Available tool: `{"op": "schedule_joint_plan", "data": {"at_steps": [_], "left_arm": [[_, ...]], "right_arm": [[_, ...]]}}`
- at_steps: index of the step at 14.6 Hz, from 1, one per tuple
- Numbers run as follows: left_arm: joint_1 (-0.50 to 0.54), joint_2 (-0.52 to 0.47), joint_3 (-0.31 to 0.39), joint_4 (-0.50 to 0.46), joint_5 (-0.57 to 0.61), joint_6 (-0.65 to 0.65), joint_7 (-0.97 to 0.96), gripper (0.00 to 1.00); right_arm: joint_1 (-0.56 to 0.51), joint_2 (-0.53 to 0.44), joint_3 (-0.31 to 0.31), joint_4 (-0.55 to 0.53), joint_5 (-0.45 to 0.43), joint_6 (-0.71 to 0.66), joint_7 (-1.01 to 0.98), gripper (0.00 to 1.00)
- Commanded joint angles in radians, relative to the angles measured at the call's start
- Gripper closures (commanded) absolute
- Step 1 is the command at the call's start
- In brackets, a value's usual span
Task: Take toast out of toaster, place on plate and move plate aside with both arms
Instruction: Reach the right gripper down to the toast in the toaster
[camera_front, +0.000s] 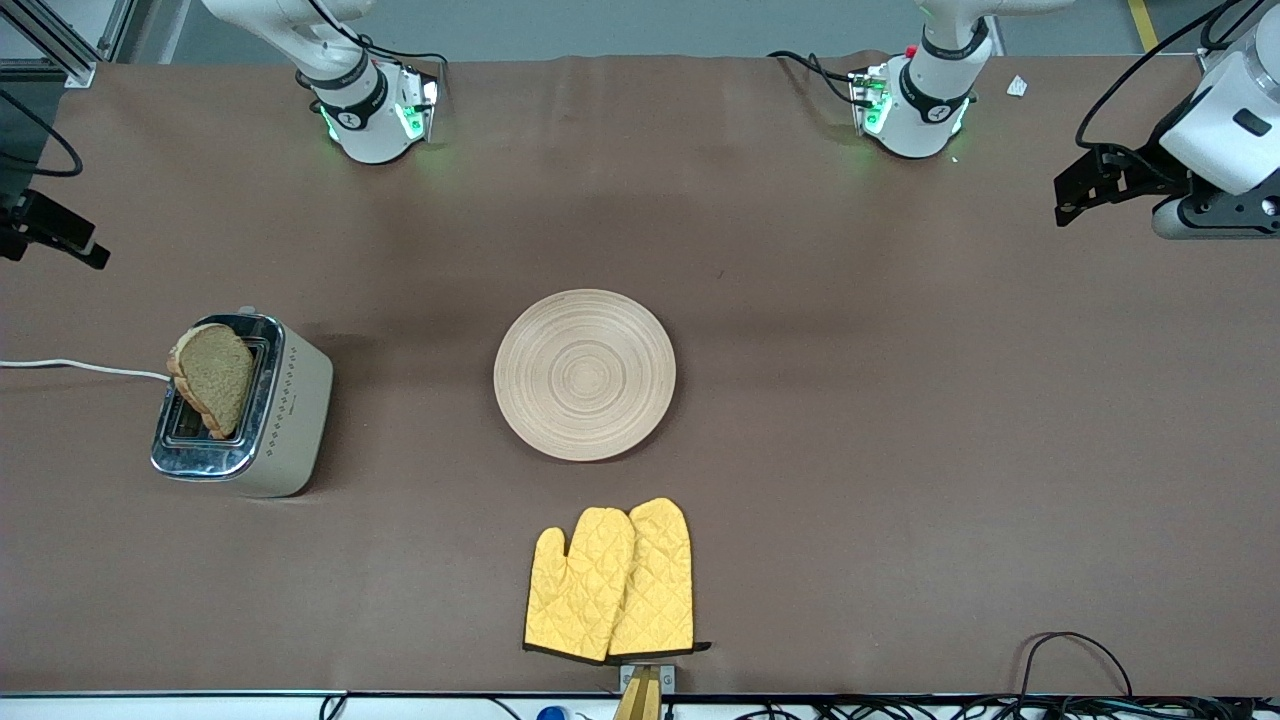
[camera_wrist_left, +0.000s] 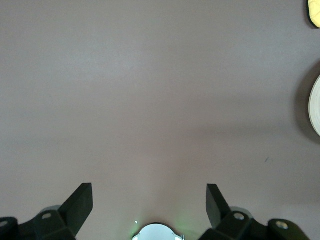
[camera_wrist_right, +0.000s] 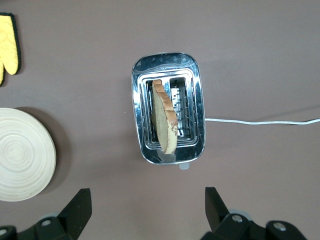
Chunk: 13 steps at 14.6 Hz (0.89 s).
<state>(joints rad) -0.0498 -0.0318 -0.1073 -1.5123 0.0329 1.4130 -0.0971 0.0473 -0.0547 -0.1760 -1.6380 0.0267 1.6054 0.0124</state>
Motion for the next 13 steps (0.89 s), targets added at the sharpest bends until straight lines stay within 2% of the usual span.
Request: {"op": "schedule_joint_plan", "data": {"at_steps": [1,7,10,13], "left_arm": [[0.007,0.015,-0.002,0.029,-0.013,-0.005,0.011,0.0],[0.008,0.016,0.005,0.029,-0.011,-0.005,0.011,0.0],[0.007,0.023,0.005,0.029,-0.011,-0.005,0.01,0.0],[0.008,0.024,0.005,0.029,-0.01,-0.005,0.011,0.0]], "right_arm": [[-0.009,0.08,0.003,-0.034,0.01,0.094,0.015,0.0],[-0.014,0.288,0.003,-0.046,0.013,0.229,0.003,0.0],[-0.018,0.328,0.003,-0.048,0.013,0.24,-0.003,0.02],[-0.049,0.331,0.003,-0.094,0.013,0.234,-0.092,0.22]]}}
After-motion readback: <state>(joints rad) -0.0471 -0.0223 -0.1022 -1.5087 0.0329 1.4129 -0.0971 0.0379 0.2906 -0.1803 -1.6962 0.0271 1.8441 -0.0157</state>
